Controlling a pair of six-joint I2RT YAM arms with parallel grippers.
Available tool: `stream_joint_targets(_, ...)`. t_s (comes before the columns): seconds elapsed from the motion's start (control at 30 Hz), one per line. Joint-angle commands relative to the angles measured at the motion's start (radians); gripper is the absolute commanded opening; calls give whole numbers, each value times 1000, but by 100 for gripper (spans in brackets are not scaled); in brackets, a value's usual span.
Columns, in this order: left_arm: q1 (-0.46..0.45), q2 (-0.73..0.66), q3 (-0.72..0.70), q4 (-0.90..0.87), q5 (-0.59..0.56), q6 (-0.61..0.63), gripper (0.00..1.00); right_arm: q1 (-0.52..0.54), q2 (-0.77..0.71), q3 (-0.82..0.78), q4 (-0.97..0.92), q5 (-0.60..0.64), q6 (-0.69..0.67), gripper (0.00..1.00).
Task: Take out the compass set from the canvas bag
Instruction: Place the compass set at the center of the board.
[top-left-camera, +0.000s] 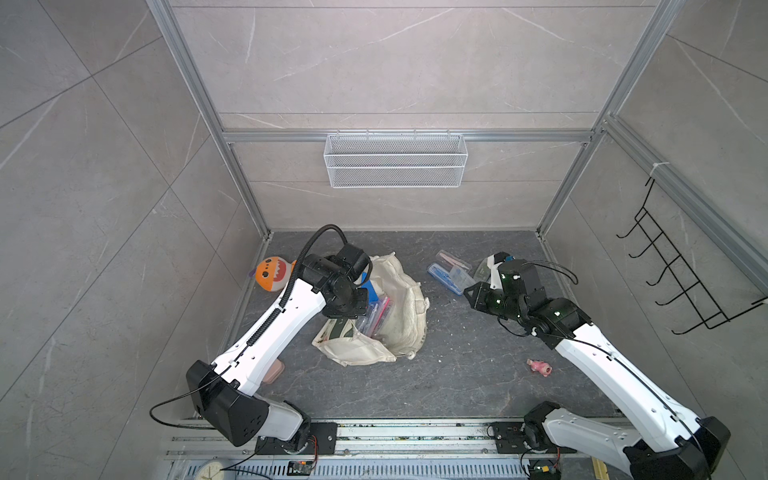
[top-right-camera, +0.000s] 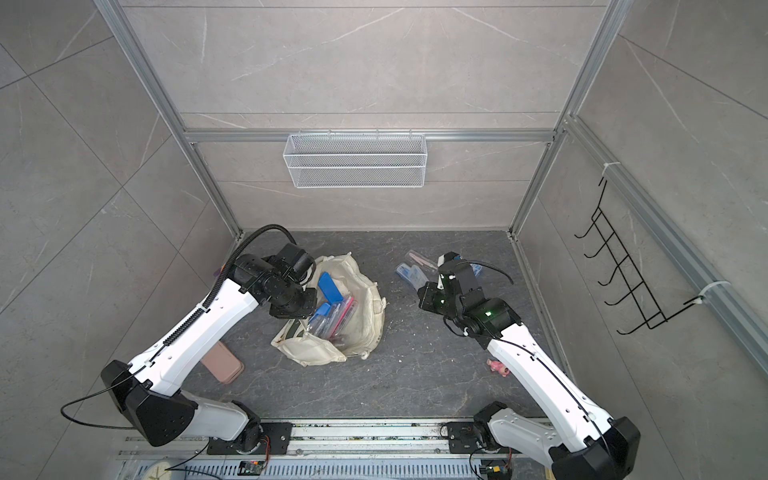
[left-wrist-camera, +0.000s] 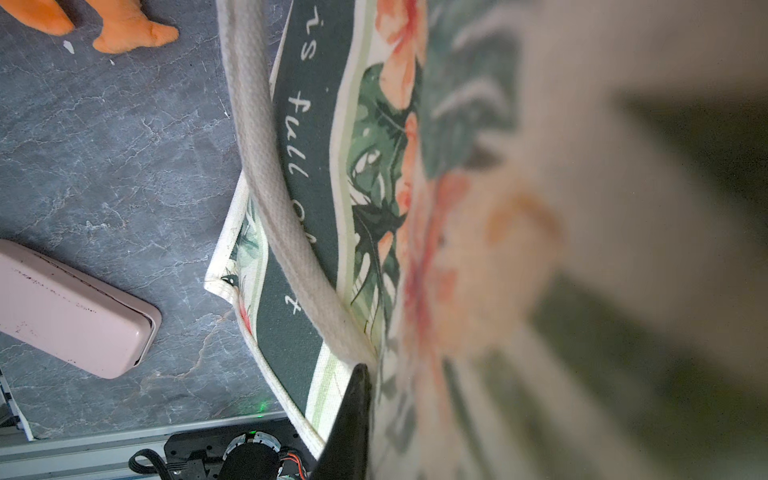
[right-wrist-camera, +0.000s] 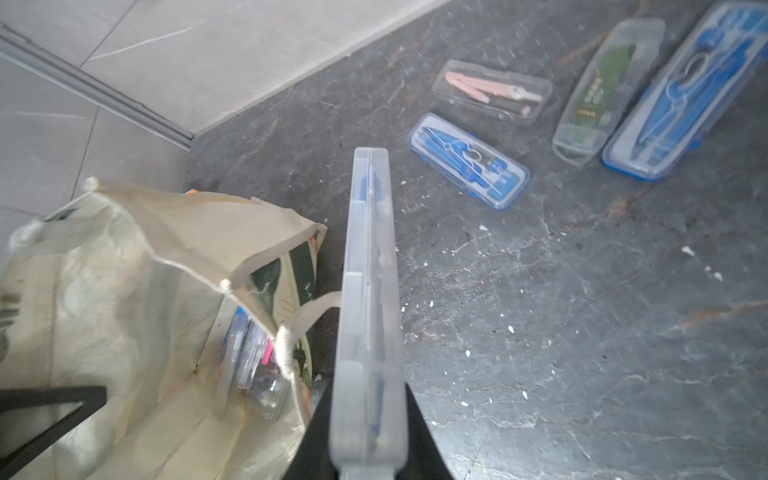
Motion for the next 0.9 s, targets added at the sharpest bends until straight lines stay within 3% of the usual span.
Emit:
stream_joint_targets(0.0,7,-30,-1,50,28,29,0,-66,56,-102,174,-180,100,5)
stream_joint_targets(0.13,9,-44,-10,57,34,32,0,-77,148,-186,360,-280,183,5)
stream_joint_targets(0.4,9,-60,-30,64,49,30,0,-77,311,-286,656,-337,322,5)
stream_joint_targets(0.87,9,-75,-56,78,96,49,0,-90,644,-202,884,-320,438,6)
